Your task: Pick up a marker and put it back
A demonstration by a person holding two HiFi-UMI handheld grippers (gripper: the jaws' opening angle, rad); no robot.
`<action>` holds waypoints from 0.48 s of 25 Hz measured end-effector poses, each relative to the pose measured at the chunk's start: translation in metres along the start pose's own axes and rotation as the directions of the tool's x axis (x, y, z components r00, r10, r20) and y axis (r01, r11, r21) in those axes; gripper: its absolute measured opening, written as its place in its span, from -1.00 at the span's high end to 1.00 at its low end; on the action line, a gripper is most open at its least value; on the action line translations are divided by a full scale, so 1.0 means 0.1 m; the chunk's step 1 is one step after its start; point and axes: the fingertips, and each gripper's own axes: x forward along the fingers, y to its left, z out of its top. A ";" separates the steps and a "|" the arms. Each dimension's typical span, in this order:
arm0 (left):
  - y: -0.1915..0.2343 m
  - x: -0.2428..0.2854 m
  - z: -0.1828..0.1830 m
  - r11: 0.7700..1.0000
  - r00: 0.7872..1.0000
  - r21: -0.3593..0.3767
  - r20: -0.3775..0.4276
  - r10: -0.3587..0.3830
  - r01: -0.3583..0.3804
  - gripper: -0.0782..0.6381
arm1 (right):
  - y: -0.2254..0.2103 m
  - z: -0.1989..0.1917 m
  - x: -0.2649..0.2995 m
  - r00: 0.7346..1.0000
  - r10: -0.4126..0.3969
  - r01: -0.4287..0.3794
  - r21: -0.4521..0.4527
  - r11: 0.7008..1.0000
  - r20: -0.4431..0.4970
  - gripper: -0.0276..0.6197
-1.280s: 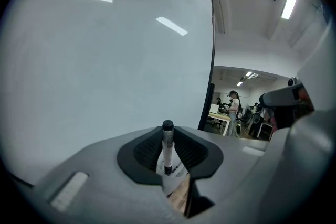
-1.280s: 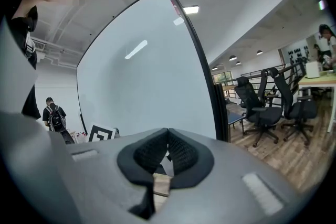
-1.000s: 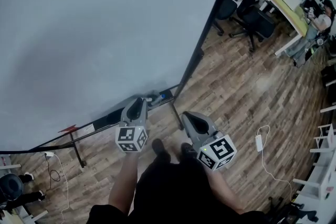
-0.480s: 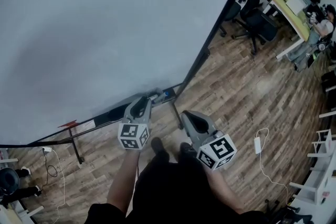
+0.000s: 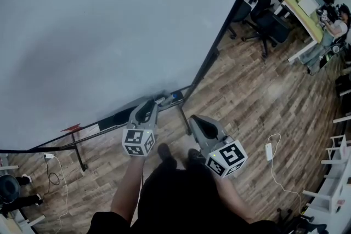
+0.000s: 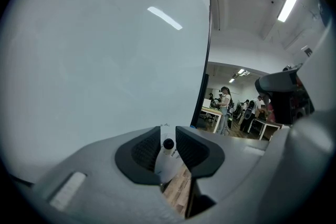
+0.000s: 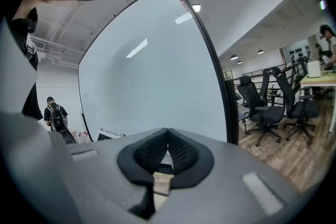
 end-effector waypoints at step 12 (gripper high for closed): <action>0.01 -0.40 0.11 0.998 0.997 0.011 0.049 0.055 -0.055 0.51 | 0.27 0.00 -0.22 0.996 0.079 -0.079 -0.016 0.997 0.041 0.91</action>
